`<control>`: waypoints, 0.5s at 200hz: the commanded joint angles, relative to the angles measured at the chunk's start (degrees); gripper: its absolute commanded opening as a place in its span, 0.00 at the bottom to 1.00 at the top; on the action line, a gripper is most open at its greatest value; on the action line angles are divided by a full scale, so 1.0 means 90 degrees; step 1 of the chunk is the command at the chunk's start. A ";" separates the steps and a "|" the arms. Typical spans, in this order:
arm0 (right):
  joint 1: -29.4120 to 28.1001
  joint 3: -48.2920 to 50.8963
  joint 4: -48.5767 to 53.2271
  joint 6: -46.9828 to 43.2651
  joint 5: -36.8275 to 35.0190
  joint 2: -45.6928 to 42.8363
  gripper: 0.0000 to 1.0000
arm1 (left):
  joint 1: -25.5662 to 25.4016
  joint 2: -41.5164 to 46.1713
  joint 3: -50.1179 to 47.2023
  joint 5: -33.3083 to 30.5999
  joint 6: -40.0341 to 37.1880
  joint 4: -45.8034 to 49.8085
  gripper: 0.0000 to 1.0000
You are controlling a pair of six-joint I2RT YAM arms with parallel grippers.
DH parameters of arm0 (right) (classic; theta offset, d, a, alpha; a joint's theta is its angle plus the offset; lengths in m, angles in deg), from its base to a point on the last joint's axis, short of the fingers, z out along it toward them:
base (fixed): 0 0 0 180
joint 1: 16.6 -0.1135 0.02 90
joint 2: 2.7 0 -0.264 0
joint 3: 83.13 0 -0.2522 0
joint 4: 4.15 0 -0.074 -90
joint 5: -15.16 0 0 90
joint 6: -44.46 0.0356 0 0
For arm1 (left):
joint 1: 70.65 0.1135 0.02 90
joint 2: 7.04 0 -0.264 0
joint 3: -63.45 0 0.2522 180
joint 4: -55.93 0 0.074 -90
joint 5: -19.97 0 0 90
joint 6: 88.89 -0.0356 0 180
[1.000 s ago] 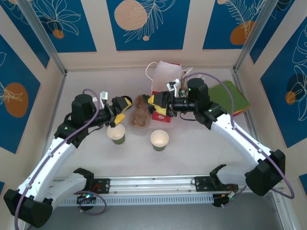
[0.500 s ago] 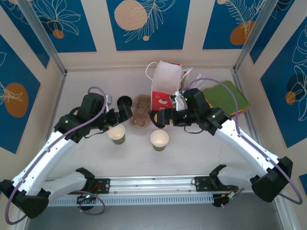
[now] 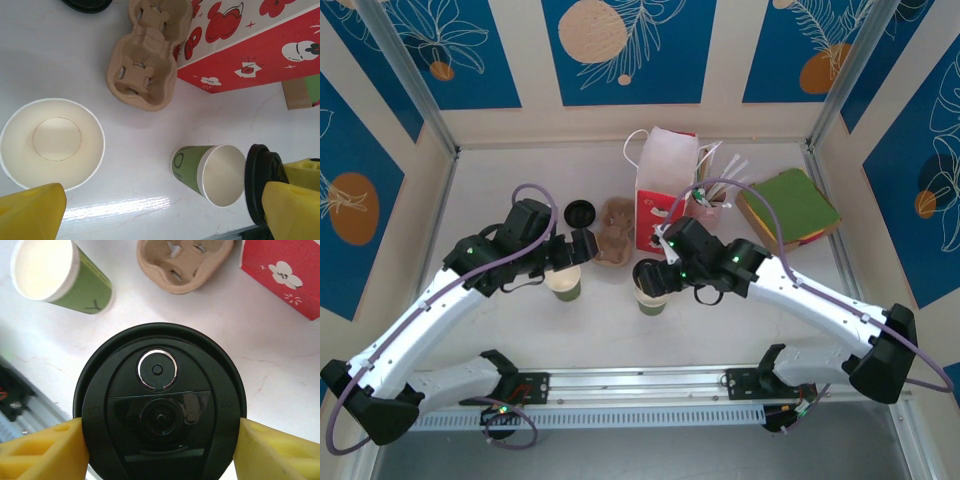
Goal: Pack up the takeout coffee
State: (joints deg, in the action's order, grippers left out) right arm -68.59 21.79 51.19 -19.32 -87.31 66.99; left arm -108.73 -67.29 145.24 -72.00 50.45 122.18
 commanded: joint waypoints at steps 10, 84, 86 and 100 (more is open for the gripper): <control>-0.0342 -0.0146 0.0155 -0.0372 -0.0949 0.0331 0.69 | -0.0077 -0.0015 0.0224 -0.0220 -0.0102 0.0252 1.00; -0.0886 -0.0286 0.0297 -0.0497 -0.1699 0.0798 0.69 | -0.0080 0.0045 0.0185 -0.0298 -0.0125 0.0321 1.00; -0.0889 -0.0286 0.0308 -0.0495 -0.1710 0.0801 0.69 | -0.0084 0.0044 0.0185 -0.0303 -0.0122 0.0320 1.00; -0.0918 -0.0305 0.0342 -0.0497 -0.1762 0.0834 0.69 | -0.0075 0.0040 0.0192 -0.0308 -0.0121 0.0320 1.00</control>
State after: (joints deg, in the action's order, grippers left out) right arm -76.24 21.14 52.83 -23.02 -100.23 73.85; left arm -108.82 -67.27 145.59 -73.58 50.19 123.80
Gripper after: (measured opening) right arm 0.691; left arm 0.998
